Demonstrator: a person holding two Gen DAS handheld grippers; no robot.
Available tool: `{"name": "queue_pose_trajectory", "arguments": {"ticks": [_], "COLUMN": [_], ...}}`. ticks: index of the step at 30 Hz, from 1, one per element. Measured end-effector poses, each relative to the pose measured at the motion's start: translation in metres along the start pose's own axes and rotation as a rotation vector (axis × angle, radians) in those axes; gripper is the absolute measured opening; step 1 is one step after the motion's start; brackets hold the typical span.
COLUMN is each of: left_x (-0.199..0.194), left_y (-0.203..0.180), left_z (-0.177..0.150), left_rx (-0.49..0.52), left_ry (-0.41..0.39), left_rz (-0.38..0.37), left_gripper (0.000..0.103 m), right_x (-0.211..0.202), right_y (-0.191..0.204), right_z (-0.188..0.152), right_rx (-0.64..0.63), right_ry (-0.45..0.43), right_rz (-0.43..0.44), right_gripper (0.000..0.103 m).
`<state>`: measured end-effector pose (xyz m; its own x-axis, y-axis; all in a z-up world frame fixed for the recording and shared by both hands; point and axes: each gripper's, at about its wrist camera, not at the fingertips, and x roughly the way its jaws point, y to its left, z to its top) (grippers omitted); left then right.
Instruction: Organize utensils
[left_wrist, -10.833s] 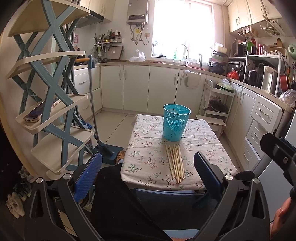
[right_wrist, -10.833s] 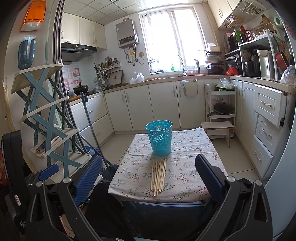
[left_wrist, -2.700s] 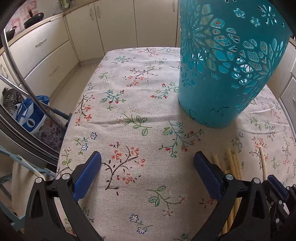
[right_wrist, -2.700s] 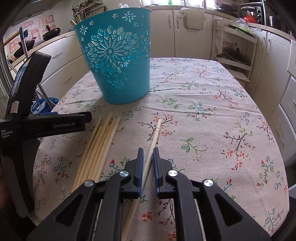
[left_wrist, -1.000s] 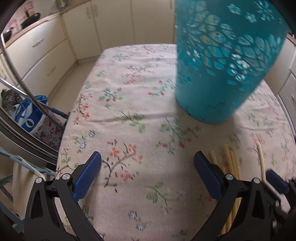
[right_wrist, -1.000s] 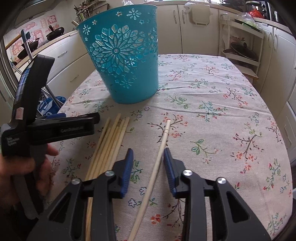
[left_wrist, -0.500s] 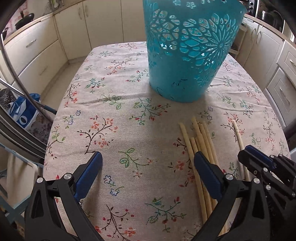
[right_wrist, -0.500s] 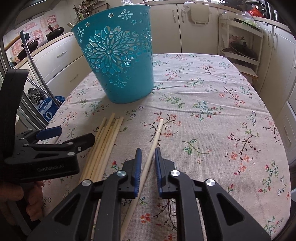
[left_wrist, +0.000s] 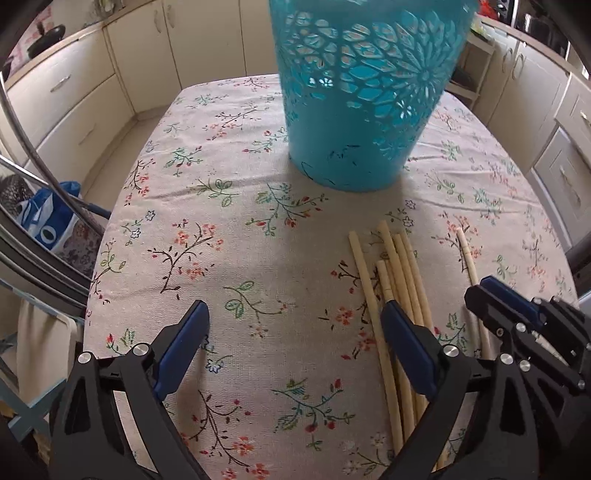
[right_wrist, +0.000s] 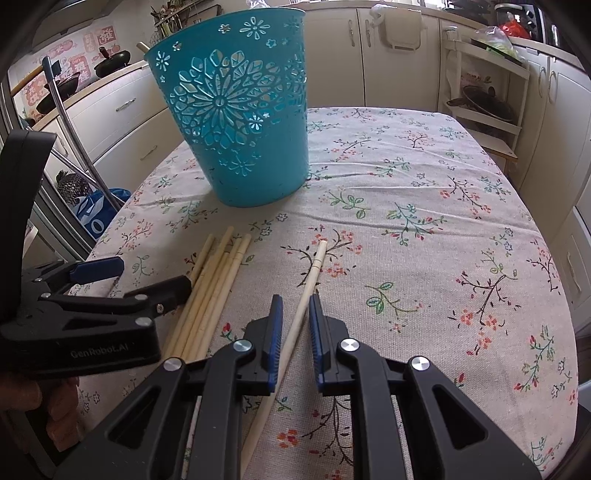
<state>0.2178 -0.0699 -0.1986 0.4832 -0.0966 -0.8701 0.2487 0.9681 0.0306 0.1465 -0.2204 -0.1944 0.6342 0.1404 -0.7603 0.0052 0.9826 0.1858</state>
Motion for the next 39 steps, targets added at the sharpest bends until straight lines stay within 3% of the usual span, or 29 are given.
{"name": "queue_pose_trajectory", "arguments": {"ticks": [6, 9, 13, 14, 22, 25, 32, 39], "left_x": [-0.001, -0.002, -0.007, -0.008, -0.006, -0.006, -0.009, -0.042], "left_y": [0.001, -0.002, -0.001, -0.001, -0.006, -0.008, -0.008, -0.002], "left_z": [-0.003, 0.002, 0.007, 0.006, 0.006, 0.007, -0.001, -0.009], "left_rx": [0.003, 0.002, -0.016, -0.019, 0.036, 0.044, 0.050, 0.052], "left_ry": [-0.013, -0.034, -0.047, -0.044, -0.049, -0.046, -0.058, -0.149], "left_rz": [0.013, 0.006, -0.105, -0.130, -0.132, -0.150, -0.141, -0.126], "left_gripper": [0.088, 0.070, 0.022, 0.020, 0.020, 0.006, 0.005, 0.005], "right_x": [0.000, 0.002, 0.001, 0.001, 0.003, 0.001, -0.003, -0.011], "right_y": [-0.002, -0.002, -0.002, -0.002, 0.006, 0.009, 0.010, -0.005], "right_z": [0.001, 0.004, 0.004, 0.004, 0.009, 0.007, 0.004, -0.004], "right_rx": [-0.003, 0.000, -0.014, -0.023, -0.076, -0.112, -0.123, 0.024], "right_ry": [0.002, 0.004, 0.023, 0.027, 0.044, 0.076, 0.080, 0.076], "right_rz": [0.002, -0.002, 0.004, 0.005, -0.013, 0.010, -0.007, 0.057], "right_gripper": [0.015, 0.015, 0.015, 0.015, 0.013, 0.009, 0.009, 0.006]}}
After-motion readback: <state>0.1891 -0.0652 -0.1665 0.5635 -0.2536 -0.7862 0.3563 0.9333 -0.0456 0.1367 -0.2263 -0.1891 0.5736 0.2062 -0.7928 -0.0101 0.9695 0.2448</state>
